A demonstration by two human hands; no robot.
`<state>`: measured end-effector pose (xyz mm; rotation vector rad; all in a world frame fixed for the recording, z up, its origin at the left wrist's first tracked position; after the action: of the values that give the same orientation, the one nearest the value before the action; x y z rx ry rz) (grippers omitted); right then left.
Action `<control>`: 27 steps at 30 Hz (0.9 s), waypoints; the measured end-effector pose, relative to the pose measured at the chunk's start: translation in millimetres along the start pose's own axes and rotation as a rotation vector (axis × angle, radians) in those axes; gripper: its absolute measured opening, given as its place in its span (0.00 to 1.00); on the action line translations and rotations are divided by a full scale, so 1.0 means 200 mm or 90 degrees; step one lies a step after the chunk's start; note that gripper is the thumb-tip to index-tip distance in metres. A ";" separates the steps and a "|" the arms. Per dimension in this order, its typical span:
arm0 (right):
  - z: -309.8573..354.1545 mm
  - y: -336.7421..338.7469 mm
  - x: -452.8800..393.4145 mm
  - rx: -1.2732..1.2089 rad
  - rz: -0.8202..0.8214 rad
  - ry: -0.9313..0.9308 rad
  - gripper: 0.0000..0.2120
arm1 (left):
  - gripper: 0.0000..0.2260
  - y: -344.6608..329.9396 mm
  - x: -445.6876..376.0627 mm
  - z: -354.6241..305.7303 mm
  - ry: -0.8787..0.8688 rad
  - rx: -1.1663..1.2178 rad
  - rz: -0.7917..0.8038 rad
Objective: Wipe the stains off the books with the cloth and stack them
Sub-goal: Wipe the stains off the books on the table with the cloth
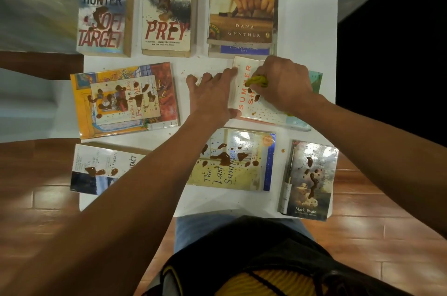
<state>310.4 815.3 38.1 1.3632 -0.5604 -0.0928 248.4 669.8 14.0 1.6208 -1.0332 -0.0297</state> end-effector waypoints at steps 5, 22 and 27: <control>0.00 -0.01 -0.02 0.001 -0.036 -0.036 0.15 | 0.44 0.00 0.00 0.00 0.002 -0.003 0.007; 0.03 -0.01 -0.03 0.060 0.002 0.078 0.16 | 0.46 0.01 0.02 0.00 0.010 0.052 0.012; 0.01 -0.02 -0.02 0.055 0.007 0.098 0.17 | 0.46 0.01 0.02 0.01 0.013 0.050 0.016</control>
<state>307.0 814.5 33.7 1.4371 -0.4456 0.0454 248.5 666.1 16.4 1.6759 -1.0500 0.0450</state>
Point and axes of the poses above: each hand's wrist, its own x-axis away from the middle knuckle, its own y-axis out of the back of the hand, z = x × y, the point moved 5 cm from there along -x, towards the middle knuckle, and after that the axes turned 11 degrees about x, right-handed, at the moved point
